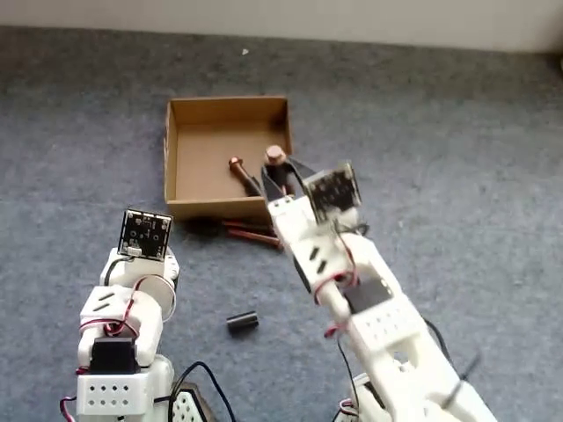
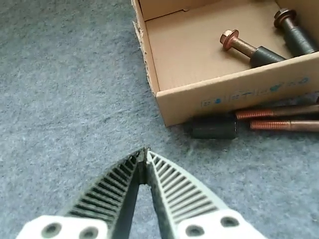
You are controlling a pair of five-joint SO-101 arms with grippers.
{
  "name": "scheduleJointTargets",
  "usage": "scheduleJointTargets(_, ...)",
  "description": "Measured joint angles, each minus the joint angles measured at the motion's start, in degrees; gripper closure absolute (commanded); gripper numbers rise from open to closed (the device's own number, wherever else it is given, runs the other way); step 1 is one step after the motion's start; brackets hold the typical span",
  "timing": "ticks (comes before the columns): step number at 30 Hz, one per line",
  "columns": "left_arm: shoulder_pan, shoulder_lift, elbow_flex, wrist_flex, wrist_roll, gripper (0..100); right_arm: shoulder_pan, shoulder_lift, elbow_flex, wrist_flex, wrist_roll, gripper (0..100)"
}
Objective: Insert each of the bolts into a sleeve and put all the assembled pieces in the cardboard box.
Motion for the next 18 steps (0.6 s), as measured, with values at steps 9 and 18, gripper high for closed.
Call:
scheduleJointTargets(9, 0.0, 0.0, 0.0, -0.2, 0.0, 100, -1.3, 31.1, -15.0, -10.1, 0.0, 99.3)
scheduleJointTargets(18, -0.4, 0.0, 0.0, -0.2, 0.0, 100, -1.3, 48.4, -24.5, -9.1, 0.0, 86.8)
